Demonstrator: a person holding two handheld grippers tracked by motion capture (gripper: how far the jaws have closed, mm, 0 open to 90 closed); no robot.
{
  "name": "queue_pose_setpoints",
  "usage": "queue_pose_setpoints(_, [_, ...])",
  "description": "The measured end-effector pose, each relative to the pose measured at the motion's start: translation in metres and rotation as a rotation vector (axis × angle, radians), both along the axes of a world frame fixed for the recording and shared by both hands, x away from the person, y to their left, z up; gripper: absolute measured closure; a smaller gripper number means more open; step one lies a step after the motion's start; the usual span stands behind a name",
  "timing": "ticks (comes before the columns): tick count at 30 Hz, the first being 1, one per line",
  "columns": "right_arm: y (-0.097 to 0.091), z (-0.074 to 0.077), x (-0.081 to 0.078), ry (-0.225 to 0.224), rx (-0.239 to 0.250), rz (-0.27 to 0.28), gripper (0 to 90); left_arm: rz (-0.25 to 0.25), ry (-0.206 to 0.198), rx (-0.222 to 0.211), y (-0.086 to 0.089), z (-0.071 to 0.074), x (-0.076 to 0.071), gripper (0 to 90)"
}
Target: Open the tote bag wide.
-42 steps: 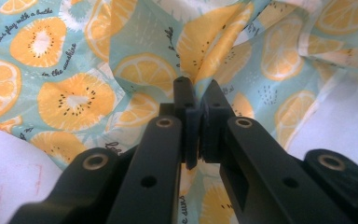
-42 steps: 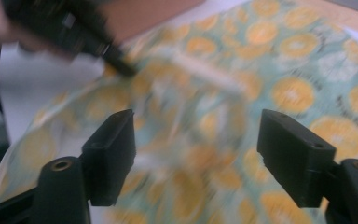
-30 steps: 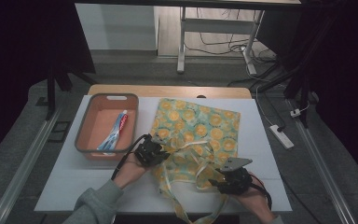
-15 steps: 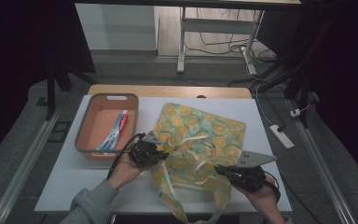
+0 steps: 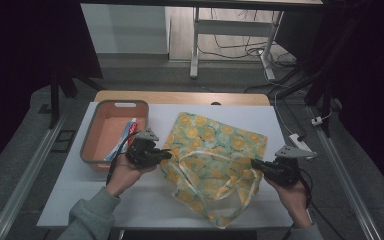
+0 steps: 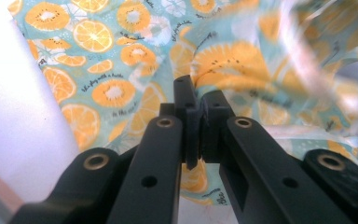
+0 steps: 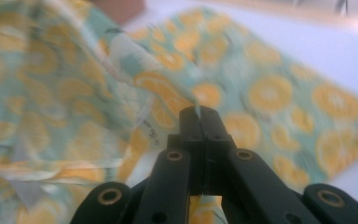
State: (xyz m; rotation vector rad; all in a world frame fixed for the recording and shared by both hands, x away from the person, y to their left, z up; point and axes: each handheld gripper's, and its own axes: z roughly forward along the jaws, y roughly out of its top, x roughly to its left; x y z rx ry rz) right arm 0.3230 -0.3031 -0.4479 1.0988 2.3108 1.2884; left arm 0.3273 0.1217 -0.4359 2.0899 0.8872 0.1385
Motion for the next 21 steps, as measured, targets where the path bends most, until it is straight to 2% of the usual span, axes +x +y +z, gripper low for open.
queue_pose_setpoints(2, [-0.008, -0.016, 0.011, 0.057, 0.0, -0.025, 89.7, -0.004, 0.011, 0.0, -0.004, -0.003, 0.004, 86.8])
queue_pose_setpoints(3, [-0.008, -0.016, 0.011, 0.057, 0.0, -0.025, 89.7, -0.006, 0.013, 0.004, -0.006, -0.004, 0.007, 86.8])
queue_pose_setpoints(4, [-0.012, -0.031, 0.021, 0.098, -0.019, -0.047, 89.7, -0.006, 0.018, 0.011, -0.008, -0.006, 0.009, 87.0])
queue_pose_setpoints(5, [-0.012, -0.037, 0.026, 0.116, -0.027, -0.054, 89.6, -0.007, 0.027, 0.012, -0.011, -0.008, 0.011, 87.0])
queue_pose_setpoints(6, [-0.012, -0.037, 0.026, 0.116, -0.027, -0.054, 89.6, -0.004, 0.03, 0.024, -0.013, -0.011, 0.013, 87.0])
queue_pose_setpoints(8, [-0.009, -0.048, 0.034, 0.134, -0.045, -0.06, 89.7, 0.004, 0.036, 0.045, -0.016, -0.015, 0.016, 87.0])
queue_pose_setpoints(9, [-0.004, -0.055, 0.038, 0.13, -0.11, -0.057, 89.6, 0.003, 0.04, 0.05, -0.017, -0.018, 0.018, 87.0])
queue_pose_setpoints(10, [-0.002, -0.058, 0.04, 0.137, -0.126, -0.055, 89.5, 0.006, 0.045, 0.056, -0.018, -0.02, 0.02, 86.9])
queue_pose_setpoints(13, [0.0, -0.063, 0.041, 0.143, -0.138, -0.041, 87.9, 0.015, 0.051, 0.079, -0.02, -0.026, 0.023, 86.9])
queue_pose_setpoints(14, [0.001, -0.064, 0.041, 0.14, -0.142, -0.034, 82.9, 0.016, 0.055, 0.081, -0.02, -0.027, 0.024, 86.9])
queue_pose_setpoints(15, [0.0, -0.056, 0.036, 0.101, -0.149, -0.05, 68.5, 0.017, 0.058, 0.085, -0.02, -0.028, 0.024, 86.8])
queue_pose_setpoints(16, [0.0, -0.056, 0.036, 0.101, -0.149, -0.05, 68.5, 0.016, 0.058, 0.089, -0.021, -0.029, 0.024, 86.8])
queue_pose_setpoints(17, [0.0, -0.037, 0.025, 0.037, -0.112, -0.049, 60.0, 0.016, 0.058, 0.09, -0.021, -0.029, 0.024, 86.8])
queue_pose_setpoints(19, [0.004, -0.013, 0.011, -0.021, -0.076, -0.002, 55.0, 0.01, 0.058, 0.093, -0.021, -0.029, 0.024, 86.7])
queue_pose_setpoints(20, [0.004, -0.013, 0.011, -0.021, -0.076, -0.002, 55.0, 0.01, 0.06, 0.092, -0.021, -0.029, 0.024, 86.7])
queue_pose_setpoints(21, [0.017, 0.01, -0.002, -0.053, -0.07, 0.072, 49.8, 0.011, 0.062, 0.09, -0.021, -0.03, 0.024, 86.7])
